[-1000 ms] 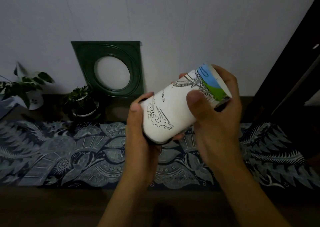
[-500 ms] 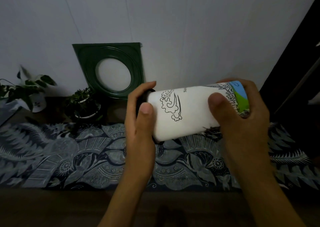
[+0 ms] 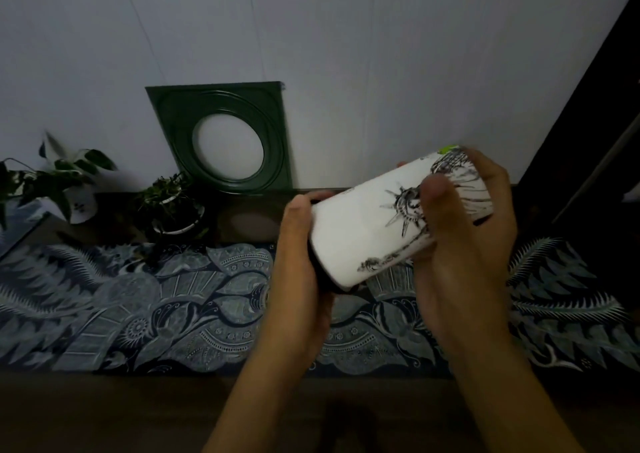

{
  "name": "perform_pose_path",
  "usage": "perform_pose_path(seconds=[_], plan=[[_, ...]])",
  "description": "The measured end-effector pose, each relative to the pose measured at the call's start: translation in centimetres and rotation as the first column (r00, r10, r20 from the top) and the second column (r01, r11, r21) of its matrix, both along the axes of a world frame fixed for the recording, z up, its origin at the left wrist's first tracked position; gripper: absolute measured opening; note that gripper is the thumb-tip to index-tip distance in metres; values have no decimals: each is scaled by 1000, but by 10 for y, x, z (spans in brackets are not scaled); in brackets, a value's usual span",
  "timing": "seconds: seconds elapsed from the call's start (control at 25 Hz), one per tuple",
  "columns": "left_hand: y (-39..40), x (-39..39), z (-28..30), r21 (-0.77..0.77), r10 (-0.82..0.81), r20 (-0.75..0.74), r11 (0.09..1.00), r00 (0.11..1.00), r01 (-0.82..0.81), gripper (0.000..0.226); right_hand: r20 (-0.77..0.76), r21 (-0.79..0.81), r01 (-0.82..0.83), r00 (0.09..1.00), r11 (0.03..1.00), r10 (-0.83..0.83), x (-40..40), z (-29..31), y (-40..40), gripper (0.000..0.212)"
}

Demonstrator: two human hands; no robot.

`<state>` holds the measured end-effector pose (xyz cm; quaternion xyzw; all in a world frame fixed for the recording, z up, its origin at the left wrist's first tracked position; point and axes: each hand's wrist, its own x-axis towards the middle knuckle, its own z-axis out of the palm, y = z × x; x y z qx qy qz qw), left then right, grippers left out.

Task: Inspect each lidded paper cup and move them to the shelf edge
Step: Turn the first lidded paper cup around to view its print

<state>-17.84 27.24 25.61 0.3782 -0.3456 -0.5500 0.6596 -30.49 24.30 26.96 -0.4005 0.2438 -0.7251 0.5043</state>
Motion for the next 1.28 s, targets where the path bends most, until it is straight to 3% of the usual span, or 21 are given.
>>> perform_pose_path(seconds=[0.08,0.16,0.28,0.36,0.48,0.6,0.72,0.76,0.84,0.92,1.0,1.08,1.16,1.2,1.28], plan=[[1,-6,-4,-168,146,156,979,977,-119,46,92,100,16,995,995,-26,4,-2,3,61],[1,-8,-8,-222,179,163,965,970,-141,47,125,102,-13,992,995,0,4,0,5,72],[3,-5,-6,0,-71,-104,997,992,72,54,88,-21,-150,985,989,151,0,4,2,84],[3,-1,-3,193,-255,-293,928,921,318,61,-47,-42,-206,978,978,204,-4,6,-1,87],[3,0,-5,230,-321,-380,875,867,425,63,-179,14,-187,966,982,186,-5,5,-1,85],[3,-7,-8,76,-182,-153,978,971,195,55,5,91,-133,991,987,133,0,6,1,89],[2,-16,-12,-112,36,155,993,987,-18,49,204,153,-156,971,976,123,3,1,-2,69],[1,-17,-13,-121,55,163,992,985,-35,49,223,152,-180,964,972,144,3,0,-3,72],[0,-13,-13,-52,-18,23,998,1000,19,53,175,132,-230,963,964,206,3,-1,-4,84],[-3,-5,-6,82,-169,-156,980,973,184,54,51,134,-254,967,958,250,2,-3,-5,89],[-5,-2,-5,147,-267,-185,944,946,296,59,-13,159,-218,975,963,223,3,-5,-6,90],[-7,-5,-9,101,-210,-99,970,973,219,64,34,167,-184,983,969,181,5,-6,-6,86],[-7,-11,-14,-51,-31,134,998,991,38,60,106,195,-164,984,967,146,9,-7,-7,79],[-7,-13,-17,-134,74,260,990,963,-40,58,127,223,-156,983,962,130,11,-8,-7,76],[-6,-14,-23,-232,182,361,967,915,-101,57,135,275,-154,983,949,121,13,-14,-10,72]])
